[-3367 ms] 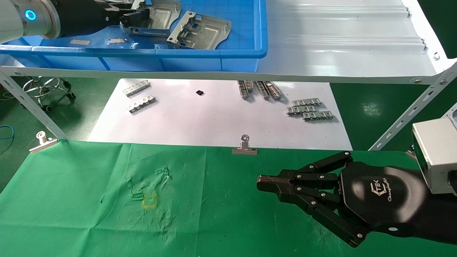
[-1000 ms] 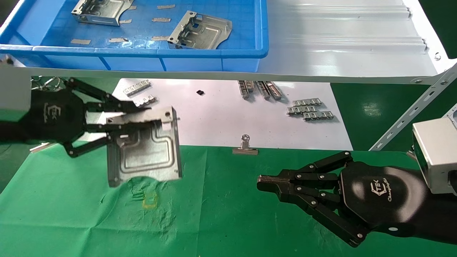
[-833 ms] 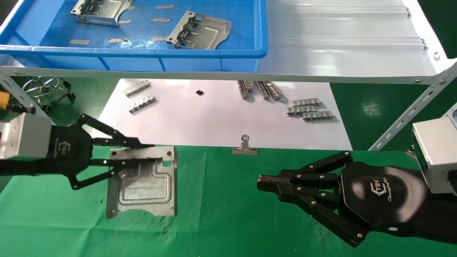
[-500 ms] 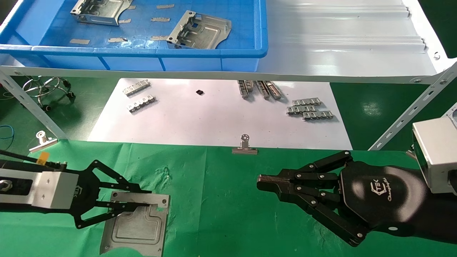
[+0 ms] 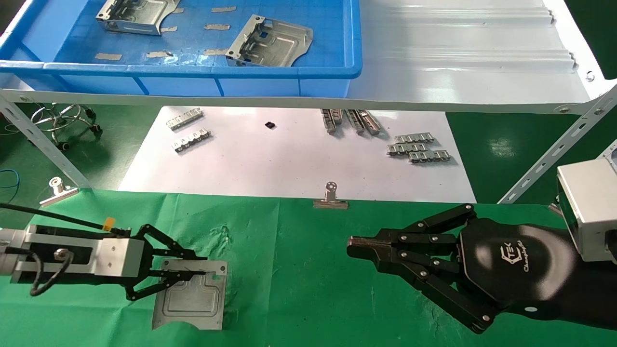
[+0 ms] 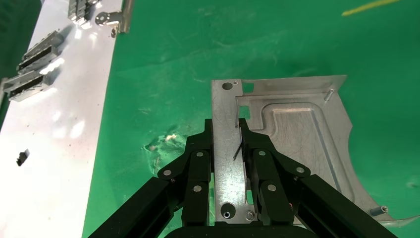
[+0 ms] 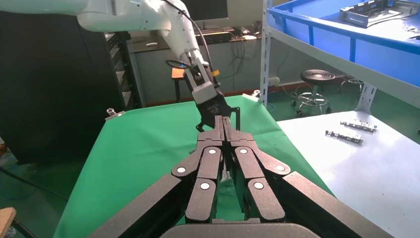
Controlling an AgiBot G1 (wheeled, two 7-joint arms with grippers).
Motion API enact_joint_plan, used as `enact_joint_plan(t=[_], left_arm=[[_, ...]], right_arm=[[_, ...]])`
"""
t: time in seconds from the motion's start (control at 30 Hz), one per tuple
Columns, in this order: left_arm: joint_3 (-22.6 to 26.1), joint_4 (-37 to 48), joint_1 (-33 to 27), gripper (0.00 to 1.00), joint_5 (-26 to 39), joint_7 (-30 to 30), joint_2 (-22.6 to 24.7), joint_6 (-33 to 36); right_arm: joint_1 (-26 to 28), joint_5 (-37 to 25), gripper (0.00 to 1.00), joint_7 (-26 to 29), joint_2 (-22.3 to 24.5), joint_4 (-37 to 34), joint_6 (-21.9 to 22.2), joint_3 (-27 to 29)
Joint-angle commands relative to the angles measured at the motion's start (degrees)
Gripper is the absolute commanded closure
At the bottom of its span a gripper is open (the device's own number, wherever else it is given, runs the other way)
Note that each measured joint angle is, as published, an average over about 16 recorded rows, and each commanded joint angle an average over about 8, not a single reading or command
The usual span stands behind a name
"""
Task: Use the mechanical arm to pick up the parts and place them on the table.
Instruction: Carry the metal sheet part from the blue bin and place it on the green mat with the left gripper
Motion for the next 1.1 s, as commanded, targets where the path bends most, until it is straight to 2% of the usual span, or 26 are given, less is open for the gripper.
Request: enact_joint_plan(t=[0.03, 0.33, 0.43, 0.5, 0.63, 0.7, 0.77, 1.1], left_arm=[[0.12, 1.71, 0.15, 1.00, 0.40, 1.48, 1.02, -0.71], [-0.14, 7.75, 0.26, 1.00, 0.69, 6.61, 4.08, -3.34], [-0.25, 9.42, 0.15, 0.92, 0.64, 7.55, 4.82, -3.72], [-0.30, 10.42, 0.05, 0.80, 0.59, 7.99, 5.25, -3.83], [-0.37, 12.06, -0.23, 0.31, 0.51, 8.76, 5.92, -3.66], [-0.38, 12.74, -0.39, 0.13, 0.51, 9.12, 6.16, -3.53], [-0.40, 13.36, -0.54, 0.00, 0.50, 9.46, 6.36, -3.42], [-0.64, 15.82, -0.82, 0.00, 0.23, 10.90, 7.19, -3.65]], right_arm=[[0.00, 0.00, 1.00, 0.00, 0.00, 0.00, 0.00, 0.00], [0.00, 0.00, 1.00, 0.00, 0.00, 0.00, 0.00, 0.00], [0.00, 0.00, 1.00, 0.00, 0.00, 0.00, 0.00, 0.00], [0.00, 0.00, 1.00, 0.00, 0.00, 0.00, 0.00, 0.00], [0.00, 0.00, 1.00, 0.00, 0.00, 0.00, 0.00, 0.00], [0.00, 0.00, 1.00, 0.00, 0.00, 0.00, 0.00, 0.00], [0.00, 0.00, 1.00, 0.00, 0.00, 0.00, 0.00, 0.00], [0.00, 0.00, 1.00, 0.00, 0.00, 0.00, 0.00, 0.00]])
